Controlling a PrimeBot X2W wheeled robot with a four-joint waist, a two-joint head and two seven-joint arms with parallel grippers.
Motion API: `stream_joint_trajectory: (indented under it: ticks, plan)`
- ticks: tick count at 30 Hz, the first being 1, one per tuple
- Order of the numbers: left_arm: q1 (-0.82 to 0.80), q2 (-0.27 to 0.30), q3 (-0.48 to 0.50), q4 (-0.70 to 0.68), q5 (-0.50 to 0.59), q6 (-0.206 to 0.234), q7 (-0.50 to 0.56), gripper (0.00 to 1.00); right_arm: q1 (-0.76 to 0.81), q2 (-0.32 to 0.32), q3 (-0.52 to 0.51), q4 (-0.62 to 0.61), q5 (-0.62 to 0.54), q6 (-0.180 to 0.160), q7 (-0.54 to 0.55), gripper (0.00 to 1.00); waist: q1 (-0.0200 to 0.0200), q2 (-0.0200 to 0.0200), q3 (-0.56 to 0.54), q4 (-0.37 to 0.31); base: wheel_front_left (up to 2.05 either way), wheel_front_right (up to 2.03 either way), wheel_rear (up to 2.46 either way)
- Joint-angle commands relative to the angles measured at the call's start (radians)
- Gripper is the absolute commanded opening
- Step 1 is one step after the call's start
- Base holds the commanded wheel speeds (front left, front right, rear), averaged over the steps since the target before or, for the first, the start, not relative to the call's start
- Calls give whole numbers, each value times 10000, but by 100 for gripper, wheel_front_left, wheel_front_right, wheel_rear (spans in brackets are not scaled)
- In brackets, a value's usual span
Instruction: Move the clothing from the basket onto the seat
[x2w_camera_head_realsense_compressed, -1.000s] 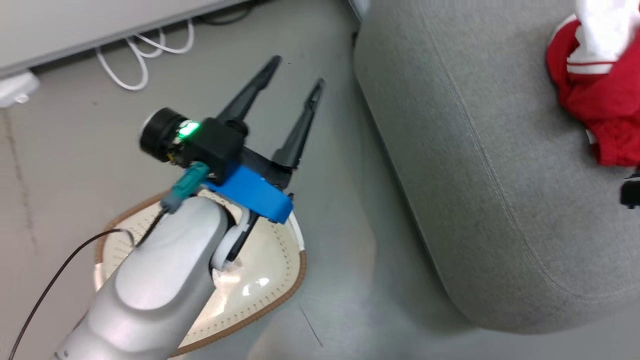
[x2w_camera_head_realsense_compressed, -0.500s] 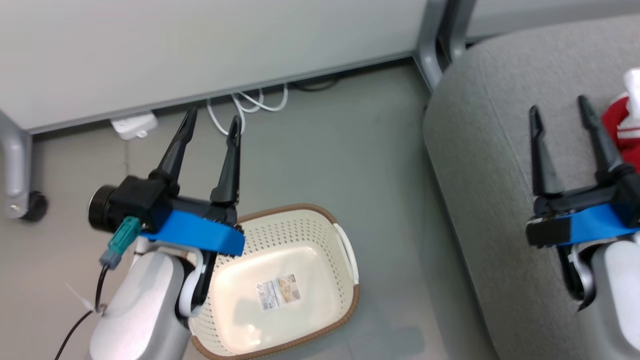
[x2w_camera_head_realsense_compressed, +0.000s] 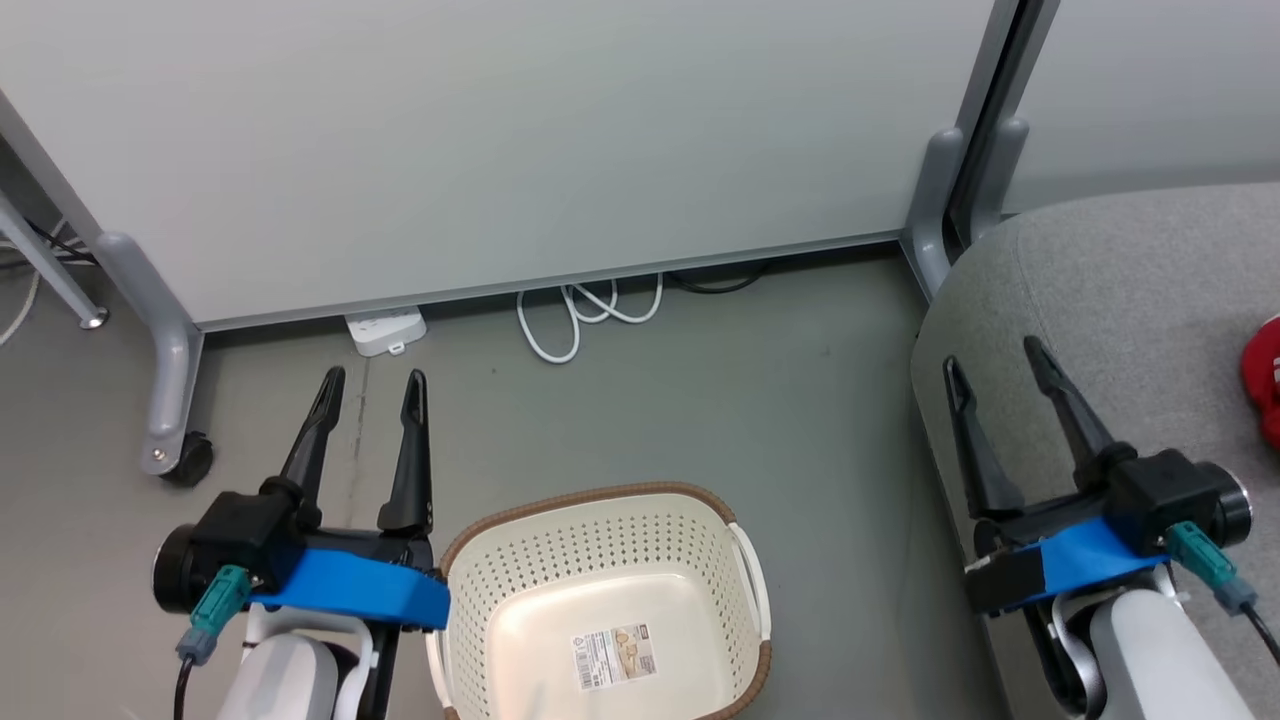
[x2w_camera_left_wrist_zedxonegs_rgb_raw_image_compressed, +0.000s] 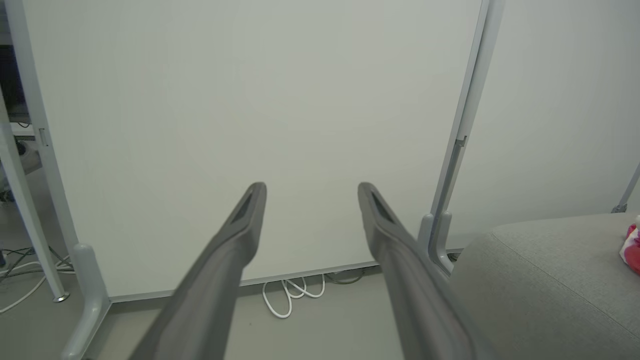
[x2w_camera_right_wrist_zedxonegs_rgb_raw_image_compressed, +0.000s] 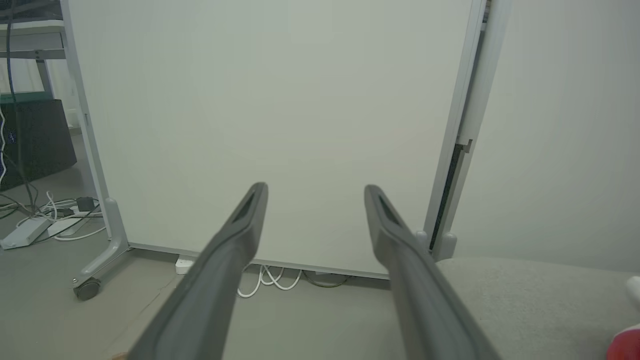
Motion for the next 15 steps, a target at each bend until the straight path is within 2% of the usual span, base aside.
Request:
stream_joint_trajectory:
  ticks: [1, 15]
  plan:
    - [336, -56, 219, -63, 144, -88, -31, 100, 370, 129, 9, 28, 101, -3, -1, 100, 2, 0, -310, 171, 0, 0, 0]
    - [1560, -349, 1106, -153, 748, -542, -30, 100, 1684, 763, -192, -6, 319, -3, 0, 100, 2, 0, -933, 234, 0, 0, 0]
